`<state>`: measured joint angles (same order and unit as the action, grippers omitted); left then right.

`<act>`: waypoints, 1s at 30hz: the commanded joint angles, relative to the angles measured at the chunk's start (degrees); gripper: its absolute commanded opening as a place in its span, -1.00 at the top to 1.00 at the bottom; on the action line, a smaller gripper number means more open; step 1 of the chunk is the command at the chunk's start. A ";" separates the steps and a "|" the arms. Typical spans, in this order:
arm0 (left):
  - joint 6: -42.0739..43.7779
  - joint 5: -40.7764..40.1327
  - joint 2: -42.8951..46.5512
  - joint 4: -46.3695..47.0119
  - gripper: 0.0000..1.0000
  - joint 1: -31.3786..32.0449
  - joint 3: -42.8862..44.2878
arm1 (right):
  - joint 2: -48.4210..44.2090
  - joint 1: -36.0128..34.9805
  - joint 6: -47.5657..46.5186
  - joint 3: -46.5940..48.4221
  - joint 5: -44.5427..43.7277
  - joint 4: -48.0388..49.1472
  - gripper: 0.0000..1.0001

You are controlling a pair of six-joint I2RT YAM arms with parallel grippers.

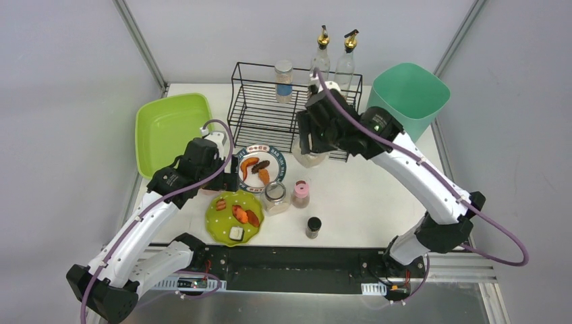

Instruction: Clear the kitchen counter

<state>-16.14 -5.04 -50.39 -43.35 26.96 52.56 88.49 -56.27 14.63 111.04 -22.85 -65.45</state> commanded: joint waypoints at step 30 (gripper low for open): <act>-0.34 -0.96 -0.76 -0.20 -0.98 -0.15 -0.44 | 21.88 28.88 -0.51 20.89 6.04 0.51 0.72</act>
<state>-16.12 -5.15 -51.09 -43.35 26.96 52.53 110.13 -27.57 13.30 130.72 -17.34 -67.46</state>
